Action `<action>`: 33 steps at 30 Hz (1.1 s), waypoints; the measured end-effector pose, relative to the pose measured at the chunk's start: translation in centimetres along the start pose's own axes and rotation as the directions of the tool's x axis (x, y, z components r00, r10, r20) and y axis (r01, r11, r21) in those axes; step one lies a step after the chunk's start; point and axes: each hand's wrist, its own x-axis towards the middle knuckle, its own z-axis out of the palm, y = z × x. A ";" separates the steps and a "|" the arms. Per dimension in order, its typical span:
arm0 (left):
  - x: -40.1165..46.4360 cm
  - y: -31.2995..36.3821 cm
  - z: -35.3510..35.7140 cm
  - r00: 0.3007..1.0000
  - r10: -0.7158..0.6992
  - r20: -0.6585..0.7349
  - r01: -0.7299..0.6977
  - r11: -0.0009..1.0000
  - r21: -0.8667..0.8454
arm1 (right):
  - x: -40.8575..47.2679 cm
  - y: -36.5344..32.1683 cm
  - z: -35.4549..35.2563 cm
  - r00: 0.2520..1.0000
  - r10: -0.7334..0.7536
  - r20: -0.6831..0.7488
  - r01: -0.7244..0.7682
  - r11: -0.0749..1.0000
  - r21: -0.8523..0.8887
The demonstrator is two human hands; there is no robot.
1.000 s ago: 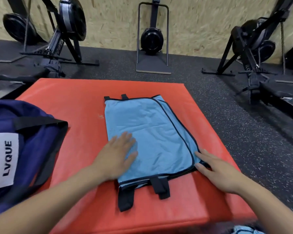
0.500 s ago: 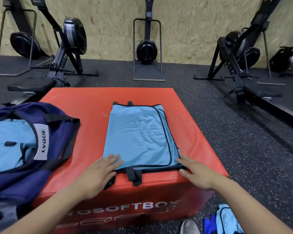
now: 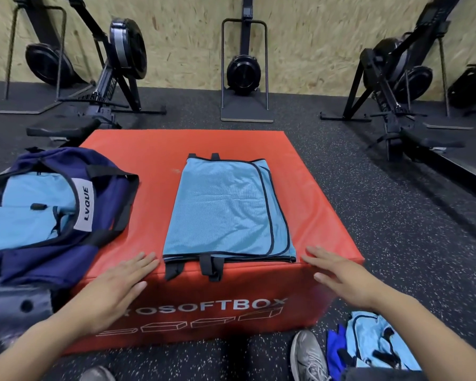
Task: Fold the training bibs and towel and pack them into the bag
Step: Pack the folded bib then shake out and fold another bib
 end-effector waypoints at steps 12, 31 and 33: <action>3.9 -0.5 -0.3 0.955 0.277 -0.105 -0.235 0.923 0.306 | 4.2 -0.8 -1.0 0.965 -0.254 -0.066 0.218 0.917 -0.333; 1.8 2.3 -3.7 0.984 0.051 -0.169 -0.100 0.949 -0.299 | 6.5 -4.3 -1.8 0.948 -0.268 -0.170 0.289 0.950 0.114; 1.0 3.5 -4.7 0.984 -0.031 -0.174 -0.047 0.903 -0.428 | 5.6 -5.3 -2.6 0.948 -0.248 -0.199 0.289 0.932 0.218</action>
